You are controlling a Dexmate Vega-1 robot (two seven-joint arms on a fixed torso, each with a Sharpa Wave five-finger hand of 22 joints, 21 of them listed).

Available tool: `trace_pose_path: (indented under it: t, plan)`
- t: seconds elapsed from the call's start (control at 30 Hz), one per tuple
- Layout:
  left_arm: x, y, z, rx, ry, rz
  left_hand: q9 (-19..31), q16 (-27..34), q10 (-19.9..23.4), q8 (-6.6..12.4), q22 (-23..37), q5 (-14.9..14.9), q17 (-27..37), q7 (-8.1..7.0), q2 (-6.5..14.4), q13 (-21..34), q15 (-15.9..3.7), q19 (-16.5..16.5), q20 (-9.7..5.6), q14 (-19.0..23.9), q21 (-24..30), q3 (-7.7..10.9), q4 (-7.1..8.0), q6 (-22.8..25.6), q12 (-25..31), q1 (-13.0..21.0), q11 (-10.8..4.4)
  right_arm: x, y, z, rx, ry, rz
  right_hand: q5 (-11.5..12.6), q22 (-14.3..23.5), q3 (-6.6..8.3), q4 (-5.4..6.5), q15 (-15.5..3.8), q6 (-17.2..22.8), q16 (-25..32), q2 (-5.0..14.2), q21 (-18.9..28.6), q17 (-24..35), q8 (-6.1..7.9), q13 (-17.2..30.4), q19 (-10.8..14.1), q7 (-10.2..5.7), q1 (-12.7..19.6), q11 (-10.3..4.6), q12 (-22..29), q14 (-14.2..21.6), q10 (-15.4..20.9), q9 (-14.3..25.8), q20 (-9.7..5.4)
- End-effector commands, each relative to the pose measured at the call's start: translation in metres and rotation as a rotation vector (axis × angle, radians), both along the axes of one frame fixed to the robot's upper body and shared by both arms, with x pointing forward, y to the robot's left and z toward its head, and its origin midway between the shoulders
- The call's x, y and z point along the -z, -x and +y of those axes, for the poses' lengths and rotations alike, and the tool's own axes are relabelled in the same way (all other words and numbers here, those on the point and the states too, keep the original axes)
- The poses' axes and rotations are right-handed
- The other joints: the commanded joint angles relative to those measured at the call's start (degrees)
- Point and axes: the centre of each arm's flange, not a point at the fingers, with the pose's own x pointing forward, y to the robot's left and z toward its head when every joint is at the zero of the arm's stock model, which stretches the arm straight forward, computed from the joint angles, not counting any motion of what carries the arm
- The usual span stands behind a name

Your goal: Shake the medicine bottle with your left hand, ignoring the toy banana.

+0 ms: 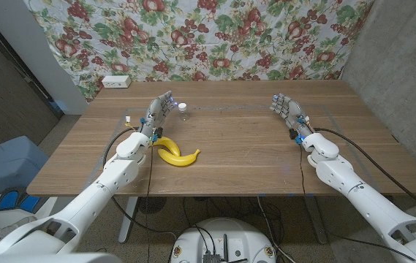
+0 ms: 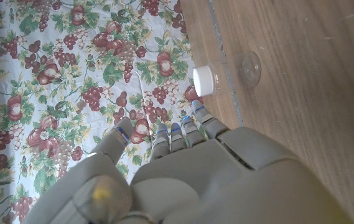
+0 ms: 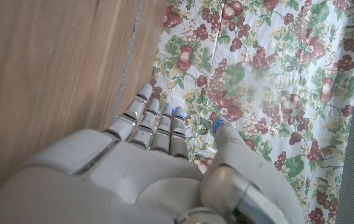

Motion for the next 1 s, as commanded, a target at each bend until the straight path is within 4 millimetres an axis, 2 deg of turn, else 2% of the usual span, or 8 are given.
trace_pose_path:
  t: [0.03, 0.37, 0.5, 0.53, 0.6, 1.0]
  plan:
    - [-0.002, 0.004, -0.008, 0.002, 0.041, -0.019, 0.2, 0.3, 0.3, 0.29, 0.1, 0.4, 0.2, -0.07, 3.3, 0.1, -1.04, 0.6, -1.68, 0.4, 0.3, 0.34, 0.08, 0.6, 0.4, 0.5, -0.21, 0.018, 0.011, -0.015, -0.043, -0.047, 0.003, 0.1, 0.3, 0.46, 0.39, -1.2, 0.7, 0.2, 0.55, 0.3, 0.2, 0.23, 0.2, 0.2, 0.31, 0.1, 0.03, 0.3, 0.5, 0.5, 0.1, -0.02]
    - [-0.01, 0.003, -0.008, -0.035, 0.01, -0.043, 0.2, 0.3, 0.4, 0.28, 0.1, 0.3, 0.2, -0.18, 3.0, 0.1, -0.95, 0.5, -1.62, 0.5, 0.2, 0.15, -0.2, 0.7, 0.4, 0.6, -0.12, 0.02, 0.006, -0.013, -0.038, -0.057, -0.003, -0.1, 0.3, 0.49, 1.09, -1.07, 0.9, 0.0, 0.13, 0.1, 0.1, -0.03, 0.2, 0.3, 0.57, -0.7, 0.12, 0.1, 0.4, 0.6, 0.1, -0.09]
    - [-0.015, 0.005, -0.008, -0.072, -0.006, -0.066, 0.2, 0.3, 0.7, 0.3, 0.1, 0.3, 0.1, -0.21, 2.7, 0.0, -0.88, 0.7, -0.74, 0.8, 0.2, -0.04, -0.61, 0.8, 0.4, 0.7, -0.12, 0.02, 0.006, -0.014, -0.03, -0.056, -0.006, -0.2, 0.3, 0.51, 1.17, -0.97, 0.9, 0.0, 0.02, 0.1, 0.1, -0.12, 0.2, 0.2, 0.64, -0.8, 0.35, 0.1, 0.3, 0.7, 0.1, -0.06]
    - [-0.016, 0.005, -0.009, -0.077, -0.012, -0.071, 0.2, 0.4, 1.0, 0.45, 0.2, 0.2, 0.1, -0.44, 2.5, 0.1, -0.73, 0.9, 0.14, 0.9, 0.2, -0.17, -0.8, 1.2, 0.6, 0.8, -0.11, 0.02, 0.005, -0.014, -0.029, -0.053, -0.006, -0.2, 0.3, 0.52, 1.13, -0.94, 0.9, -0.1, -0.01, 0.1, 0.0, -0.13, 0.2, 0.2, 0.66, -0.8, 0.4, 0.0, 0.3, 0.7, 0.1, -0.01]
    - [-0.018, 0.006, -0.009, -0.086, -0.02, -0.078, 0.2, 0.4, 1.6, 0.53, 0.2, 0.2, 0.0, -0.75, 2.3, 0.1, -0.68, 1.0, 0.77, 1.2, 0.2, -0.35, -1.17, 1.6, 0.7, 0.8, -0.18, 0.021, 0.005, -0.014, -0.03, -0.059, -0.004, -0.2, 0.3, 0.54, 1.1, -0.73, 0.9, -0.1, -0.06, 0.0, 0.0, -0.17, 0.2, 0.2, 0.71, -0.8, 0.5, 0.0, 0.3, 0.7, 0.1, 0.01]
    - [-0.026, 0.008, -0.003, -0.132, -0.052, -0.104, 0.3, 0.4, 2.2, 0.69, 0.2, 0.1, -0.1, -1.39, 2.1, 0.1, -0.55, 1.2, 0.98, 1.8, 0.1, -0.7, -1.87, 2.3, 0.9, 1.0, -0.03, 0.023, -0.002, -0.01, -0.037, -0.063, 0.015, -0.4, 0.3, 0.42, 0.63, -0.2, 1.1, -0.1, -0.66, -0.2, -0.2, -0.51, 0.1, 0.1, 1.02, -0.9, 1.27, -0.1, 0.3, 1.0, 0.1, 0.65]
